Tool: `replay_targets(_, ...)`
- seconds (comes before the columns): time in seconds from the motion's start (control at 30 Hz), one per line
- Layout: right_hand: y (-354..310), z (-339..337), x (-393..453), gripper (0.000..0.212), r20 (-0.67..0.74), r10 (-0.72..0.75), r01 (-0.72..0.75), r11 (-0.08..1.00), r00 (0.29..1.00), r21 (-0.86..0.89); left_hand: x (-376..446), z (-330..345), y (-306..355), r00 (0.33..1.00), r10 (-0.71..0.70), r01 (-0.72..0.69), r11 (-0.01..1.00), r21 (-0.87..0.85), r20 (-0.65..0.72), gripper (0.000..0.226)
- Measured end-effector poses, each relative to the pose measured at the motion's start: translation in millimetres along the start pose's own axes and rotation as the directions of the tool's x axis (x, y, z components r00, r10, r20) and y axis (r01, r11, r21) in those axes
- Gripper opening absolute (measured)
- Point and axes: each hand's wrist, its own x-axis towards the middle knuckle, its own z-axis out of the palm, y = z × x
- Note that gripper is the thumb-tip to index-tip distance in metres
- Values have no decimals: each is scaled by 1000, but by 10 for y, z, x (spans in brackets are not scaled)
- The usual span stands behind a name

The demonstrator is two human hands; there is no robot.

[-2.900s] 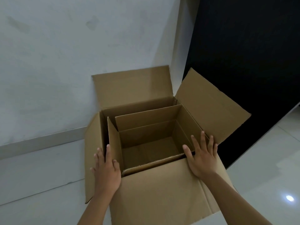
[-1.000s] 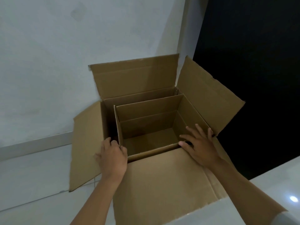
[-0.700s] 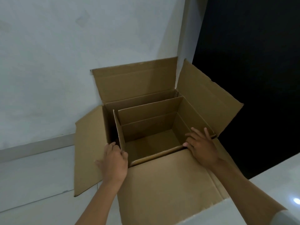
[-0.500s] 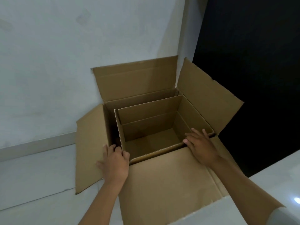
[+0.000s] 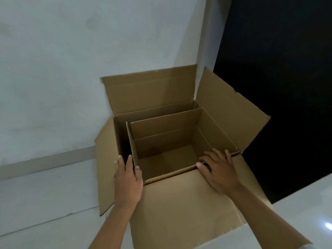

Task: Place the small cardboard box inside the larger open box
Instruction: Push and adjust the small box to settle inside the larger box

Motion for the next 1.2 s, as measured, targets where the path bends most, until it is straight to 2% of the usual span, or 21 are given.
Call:
replay_targets(0.13,-10,-8,19,113,4,10,-10,1000,1000,-15,72,-5,32,999,44,-44,999,-3,-2,49)
replay_targets(0.2,-6,-42,4,116,57,14,-13,1000,998,-21,93,-24,33,998,61,-63,996,56,33,52)
replay_targets(0.3,-18,-114,9,118,109,3,-3,1000,994,-3,65,-63,-4,994,44,-57,989,137,98,54)
replay_targets(0.43,-68,-157,-27,119,131,18,-20,1000,991,19,29,-120,-8,987,-6,-18,989,145,163,52)
replay_targets(0.7,-155,-323,-40,121,117,54,-59,997,992,45,12,-359,106,991,12,-44,971,235,135,53)
replay_targets(0.77,-198,-417,-43,115,113,61,-67,997,992,44,-13,-463,159,992,30,-63,962,267,123,53)
replay_targets(0.87,-259,-571,-64,80,119,94,-96,995,988,10,-64,-632,219,995,55,-79,944,319,86,55)
replay_targets(0.9,-278,-622,-86,75,115,103,-104,995,988,0,-98,-691,236,995,59,-82,943,323,80,55)
replay_targets(1.03,-372,-785,-261,115,61,93,-94,995,994,14,-328,-900,287,995,71,-92,938,335,75,56)
replay_targets(1.1,-428,-862,-393,127,34,98,-98,995,995,7,-482,-998,313,994,83,-103,934,343,72,57)
replay_targets(1.13,-465,-906,-469,126,20,98,-98,995,995,2,-561,-1043,325,993,92,-111,932,345,72,57)
replay_targets(1.2,-542,-1010,-623,109,-11,95,-95,995,995,6,-736,-1141,363,992,106,-122,933,337,67,57)
